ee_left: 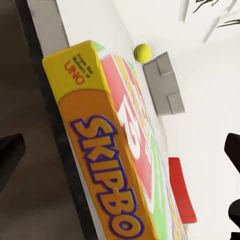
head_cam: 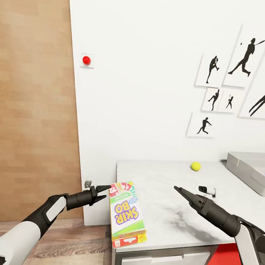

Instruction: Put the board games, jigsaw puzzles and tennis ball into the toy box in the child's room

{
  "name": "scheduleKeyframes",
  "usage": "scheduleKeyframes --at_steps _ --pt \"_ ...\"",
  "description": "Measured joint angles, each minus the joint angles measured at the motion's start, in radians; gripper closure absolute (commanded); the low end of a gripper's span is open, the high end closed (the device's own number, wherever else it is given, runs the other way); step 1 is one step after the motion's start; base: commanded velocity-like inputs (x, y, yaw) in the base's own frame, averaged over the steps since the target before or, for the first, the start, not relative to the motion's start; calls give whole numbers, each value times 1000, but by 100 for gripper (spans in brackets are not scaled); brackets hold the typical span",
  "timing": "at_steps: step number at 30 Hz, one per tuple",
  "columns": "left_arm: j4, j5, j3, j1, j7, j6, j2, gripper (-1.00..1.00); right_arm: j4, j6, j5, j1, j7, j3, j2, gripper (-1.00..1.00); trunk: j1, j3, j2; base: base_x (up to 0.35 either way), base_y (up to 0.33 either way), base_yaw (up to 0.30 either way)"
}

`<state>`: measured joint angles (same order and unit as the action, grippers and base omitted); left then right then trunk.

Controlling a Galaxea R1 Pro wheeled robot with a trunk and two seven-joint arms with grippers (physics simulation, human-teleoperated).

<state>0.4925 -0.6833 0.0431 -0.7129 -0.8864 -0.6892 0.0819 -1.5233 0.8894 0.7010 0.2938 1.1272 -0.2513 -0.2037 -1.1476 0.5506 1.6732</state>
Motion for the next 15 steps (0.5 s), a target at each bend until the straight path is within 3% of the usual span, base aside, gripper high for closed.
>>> scheduleKeyframes --at_steps 11,15 --pt "0 4 0 0 3 -1 -1 -100 0 0 1 0 1 0 0 -100 0 0 0 0 -4 0" --pt "0 4 0 0 3 0 -1 -100 0 0 1 0 1 0 0 -100 0 0 0 -14 -126 0"
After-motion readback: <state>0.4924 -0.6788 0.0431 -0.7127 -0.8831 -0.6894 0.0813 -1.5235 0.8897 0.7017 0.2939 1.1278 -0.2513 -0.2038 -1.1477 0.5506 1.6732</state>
